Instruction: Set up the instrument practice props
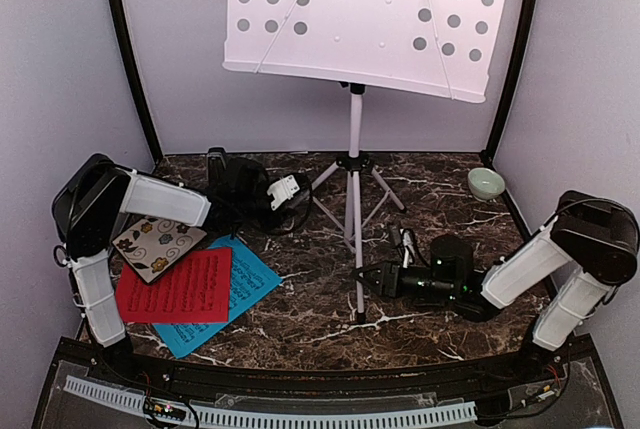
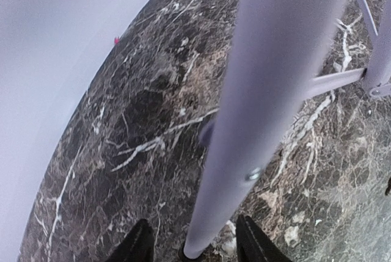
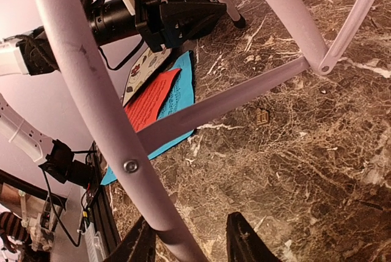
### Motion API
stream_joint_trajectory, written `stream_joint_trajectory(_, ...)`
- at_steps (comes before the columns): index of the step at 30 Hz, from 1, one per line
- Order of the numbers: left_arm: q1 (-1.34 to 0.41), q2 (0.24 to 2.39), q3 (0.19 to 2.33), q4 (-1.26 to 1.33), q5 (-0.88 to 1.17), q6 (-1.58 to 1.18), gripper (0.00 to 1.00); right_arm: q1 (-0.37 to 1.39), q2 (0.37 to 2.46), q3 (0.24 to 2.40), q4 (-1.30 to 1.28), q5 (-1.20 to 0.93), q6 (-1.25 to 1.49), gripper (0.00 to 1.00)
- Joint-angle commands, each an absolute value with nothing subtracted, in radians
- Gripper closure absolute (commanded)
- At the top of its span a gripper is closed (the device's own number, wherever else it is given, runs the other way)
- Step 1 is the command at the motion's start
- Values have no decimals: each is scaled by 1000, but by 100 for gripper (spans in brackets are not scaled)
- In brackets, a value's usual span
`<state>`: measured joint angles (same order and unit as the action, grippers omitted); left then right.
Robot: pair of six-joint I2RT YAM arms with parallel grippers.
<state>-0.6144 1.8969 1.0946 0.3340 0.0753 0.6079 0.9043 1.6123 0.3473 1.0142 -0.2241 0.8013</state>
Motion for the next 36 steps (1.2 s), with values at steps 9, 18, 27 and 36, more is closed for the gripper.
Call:
stream_joint_trajectory(9, -640, 1605, 967, 257, -33, 322, 28, 908, 1343, 336, 741, -88, 725, 23)
stream_joint_trajectory(18, -570, 1437, 980, -192, -160, -70, 14, 900, 974, 393, 307, 241, 518, 0)
stream_joint_trajectory(27, -551, 1404, 1044, -569, -120, -176, 16, 813, 856, 456, 156, 165, 458, 0)
stream_joint_trajectory(36, -550, 1273, 800, -527, -59, -468, 15, 803, 886, 493, 155, -13, 436, 0)
